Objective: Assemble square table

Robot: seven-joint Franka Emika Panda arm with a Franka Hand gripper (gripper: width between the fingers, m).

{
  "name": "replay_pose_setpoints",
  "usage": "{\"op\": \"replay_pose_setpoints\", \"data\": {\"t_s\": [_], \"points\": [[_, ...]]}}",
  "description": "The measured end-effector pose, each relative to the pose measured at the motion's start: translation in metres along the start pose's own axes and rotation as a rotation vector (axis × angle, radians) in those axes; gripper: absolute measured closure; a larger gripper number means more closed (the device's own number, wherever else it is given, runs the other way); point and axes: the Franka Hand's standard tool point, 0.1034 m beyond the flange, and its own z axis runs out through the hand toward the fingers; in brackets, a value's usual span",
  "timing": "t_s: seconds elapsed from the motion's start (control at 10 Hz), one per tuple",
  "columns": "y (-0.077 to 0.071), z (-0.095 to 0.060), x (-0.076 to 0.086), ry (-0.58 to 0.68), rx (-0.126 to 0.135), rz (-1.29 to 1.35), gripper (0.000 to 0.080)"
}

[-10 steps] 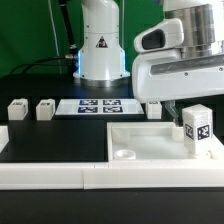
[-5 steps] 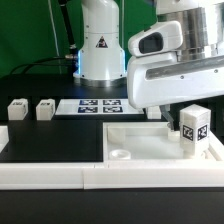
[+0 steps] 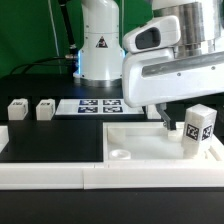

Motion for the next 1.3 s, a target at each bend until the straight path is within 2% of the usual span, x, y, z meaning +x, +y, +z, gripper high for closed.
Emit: {"op": "replay_pose_setpoints", "data": {"t_s": [0.2,0.3,0.4,0.6,0.7,0.8,1.3], "points": [[-0.005,-0.001,0.002,0.003,0.002,-0.006,0.015],[-0.014,0.0,0.001,0.007,-0.006,-0.012,0.015],[-0.015,0.0,0.0,0.006,-0.003,-0.004,0.015],[-0.015,0.0,0.0,0.006,0.0,0.084,0.0419],[-0.012,0.001,-0.002,-0.001,-0.001,0.163,0.0419],[-0.009,0.001,-0.002,-0.001,-0.004,0.223,0.0489],[-0.013,0.003,-0.007,0.005,-0.001,0.617,0.0496]]}}
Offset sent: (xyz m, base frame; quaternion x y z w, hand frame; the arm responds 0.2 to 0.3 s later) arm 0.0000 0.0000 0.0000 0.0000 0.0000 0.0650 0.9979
